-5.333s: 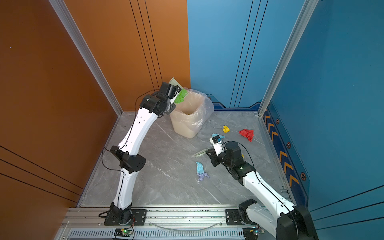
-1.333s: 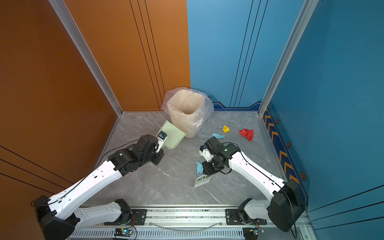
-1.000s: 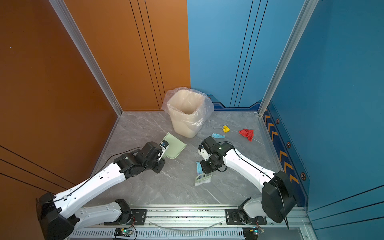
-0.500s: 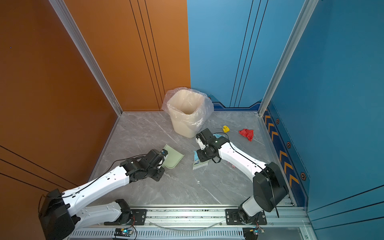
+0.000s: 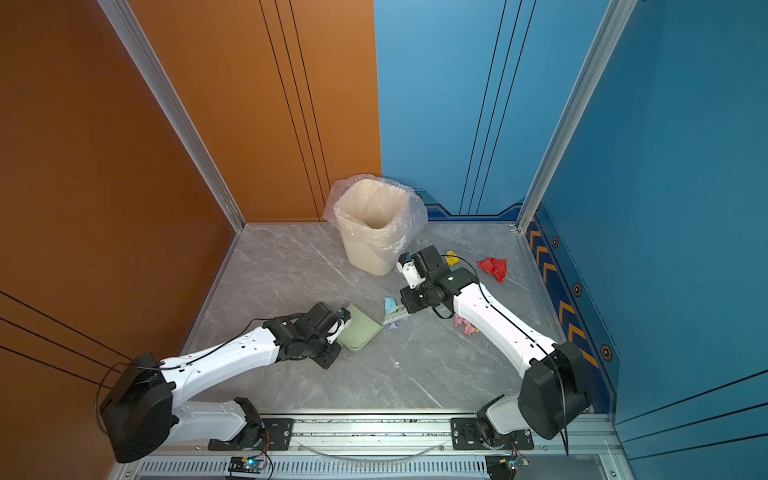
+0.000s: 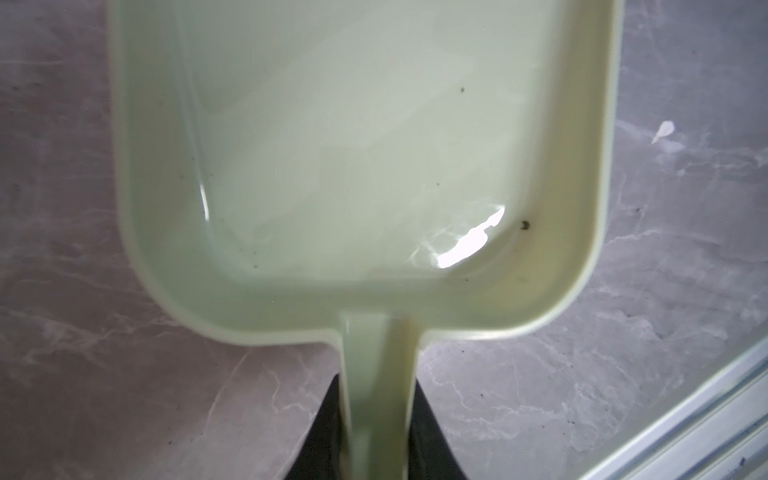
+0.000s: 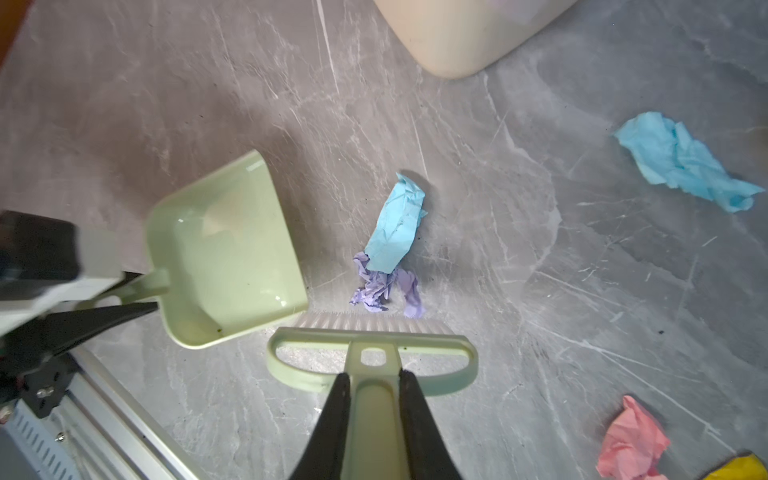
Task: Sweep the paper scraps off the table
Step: 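Lower the dustpan by the blue scraps while the right brings the brush behind, then sweep the blue and purple scraps into the dustpan with the right gripper's brush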
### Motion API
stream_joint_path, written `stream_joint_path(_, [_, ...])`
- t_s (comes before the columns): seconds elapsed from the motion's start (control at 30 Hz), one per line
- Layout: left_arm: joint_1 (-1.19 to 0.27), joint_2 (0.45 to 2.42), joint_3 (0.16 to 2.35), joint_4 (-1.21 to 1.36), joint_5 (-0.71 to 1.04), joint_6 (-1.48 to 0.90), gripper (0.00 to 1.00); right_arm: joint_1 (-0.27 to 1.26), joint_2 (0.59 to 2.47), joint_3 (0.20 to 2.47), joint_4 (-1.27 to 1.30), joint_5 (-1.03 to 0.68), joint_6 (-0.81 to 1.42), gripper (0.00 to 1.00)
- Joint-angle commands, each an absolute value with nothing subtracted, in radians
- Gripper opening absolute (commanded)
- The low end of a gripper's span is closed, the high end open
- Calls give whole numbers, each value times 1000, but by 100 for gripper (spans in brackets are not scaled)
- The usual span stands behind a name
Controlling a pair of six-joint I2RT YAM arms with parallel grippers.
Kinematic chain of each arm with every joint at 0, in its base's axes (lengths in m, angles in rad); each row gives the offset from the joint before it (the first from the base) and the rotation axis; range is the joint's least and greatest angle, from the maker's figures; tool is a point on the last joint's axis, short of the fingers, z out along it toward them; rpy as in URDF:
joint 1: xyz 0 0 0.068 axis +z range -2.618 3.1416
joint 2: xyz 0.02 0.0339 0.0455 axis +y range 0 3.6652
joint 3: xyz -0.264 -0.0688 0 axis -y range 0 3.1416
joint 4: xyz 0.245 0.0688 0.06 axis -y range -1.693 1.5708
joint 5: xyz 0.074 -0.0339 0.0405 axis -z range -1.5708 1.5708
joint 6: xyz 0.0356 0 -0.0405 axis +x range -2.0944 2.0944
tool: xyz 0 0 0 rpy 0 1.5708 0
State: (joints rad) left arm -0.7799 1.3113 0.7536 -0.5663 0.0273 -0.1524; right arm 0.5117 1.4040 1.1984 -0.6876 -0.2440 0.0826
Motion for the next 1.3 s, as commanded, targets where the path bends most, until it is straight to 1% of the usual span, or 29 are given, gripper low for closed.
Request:
stream_joint_path(0.0, [-797, 1327, 780, -554, 96, -122, 0, 488, 1357, 1177, -690, -278, 67, 0])
stream_joint_path(0.2, [-838, 1357, 786, -553, 128, -117, 0, 469, 1323, 1111, -529, -165, 145, 0])
stream_joint_path(0.37, [-879, 1402, 792, -533, 142, -134, 0, 468, 1360, 1080, -413, -31, 181, 0])
stream_joint_path(0.73, [-893, 1517, 835, -525, 80, -258, 0, 472, 1426, 1052, -230, 143, 234, 0])
stream_joint_path(0.83, [-889, 1542, 845, -526, 65, -286, 0, 482, 1442, 1034, -204, 174, 252, 0])
stream_joint_path(0.97, [-882, 1584, 860, -528, 67, -299, 0, 494, 1466, 1011, -195, 156, 250, 0])
stream_joint_path(1.27, [-875, 1617, 894, -529, 74, -300, 0, 547, 1501, 967, -274, 145, 223, 0])
